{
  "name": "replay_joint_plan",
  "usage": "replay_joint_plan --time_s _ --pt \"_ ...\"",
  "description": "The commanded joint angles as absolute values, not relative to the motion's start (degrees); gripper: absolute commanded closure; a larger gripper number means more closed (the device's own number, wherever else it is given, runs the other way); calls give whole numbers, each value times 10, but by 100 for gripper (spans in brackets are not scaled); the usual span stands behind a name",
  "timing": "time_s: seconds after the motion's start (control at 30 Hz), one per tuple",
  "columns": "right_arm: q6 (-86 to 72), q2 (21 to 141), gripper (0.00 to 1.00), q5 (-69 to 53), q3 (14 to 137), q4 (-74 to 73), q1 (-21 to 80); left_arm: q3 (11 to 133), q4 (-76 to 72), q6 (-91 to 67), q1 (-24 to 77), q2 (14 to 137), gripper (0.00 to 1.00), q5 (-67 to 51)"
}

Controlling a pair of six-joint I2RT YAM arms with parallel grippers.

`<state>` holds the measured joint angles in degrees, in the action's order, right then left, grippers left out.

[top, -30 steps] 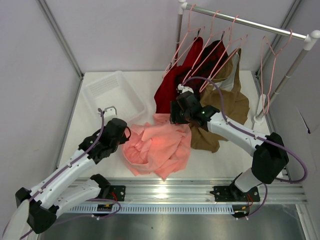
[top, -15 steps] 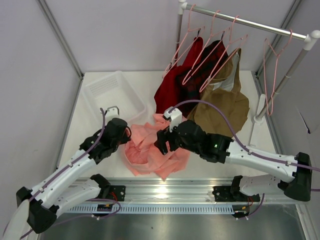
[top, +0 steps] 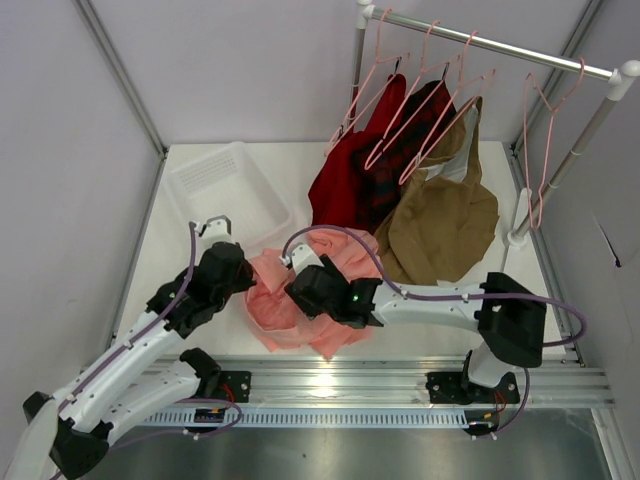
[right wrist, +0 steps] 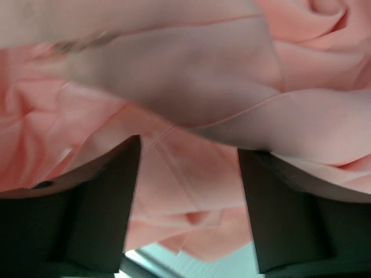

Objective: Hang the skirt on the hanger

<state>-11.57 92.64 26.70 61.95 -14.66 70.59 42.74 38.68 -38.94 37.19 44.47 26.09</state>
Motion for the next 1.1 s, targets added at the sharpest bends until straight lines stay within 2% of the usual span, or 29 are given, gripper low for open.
replay_joint_plan --time_s 0.0,0.03,0.1,0.13,0.17,0.2,0.37,0.53,0.67,0.8,0.9,0.93,1.03,1.07 --pt "-97 941 33 339 672 -123 682 420 398 -383 368 423 100 249" --pt "-93 939 47 345 678 -121 678 418 400 -385 368 417 100 248" --pt "-102 928 62 352 682 -115 661 412 403 -388 368 411 100 243" --pt "-105 911 83 350 679 -110 654 410 403 -389 368 407 100 241" --pt "-111 900 95 342 673 -103 645 401 400 -389 368 403 100 236" --pt "-116 888 100 335 667 -87 626 400 399 -390 368 401 100 234" --pt "-137 815 100 199 608 -25 535 388 390 -387 368 401 100 221" --pt "-140 811 100 101 612 -24 455 397 387 -380 368 419 100 210" --pt "-146 845 100 39 643 -70 435 406 370 -367 368 432 99 190" --pt "-138 837 100 31 650 -90 477 428 366 -371 368 460 99 188" --pt "-133 792 79 61 619 -83 547 439 368 -376 368 484 99 194" --pt "-134 772 61 86 607 -82 568 440 364 -376 368 488 99 193" --pt "-129 751 36 111 595 -83 637 438 350 -373 368 490 99 184" --pt "-124 750 33 127 590 -85 651 435 348 -372 368 486 99 182"
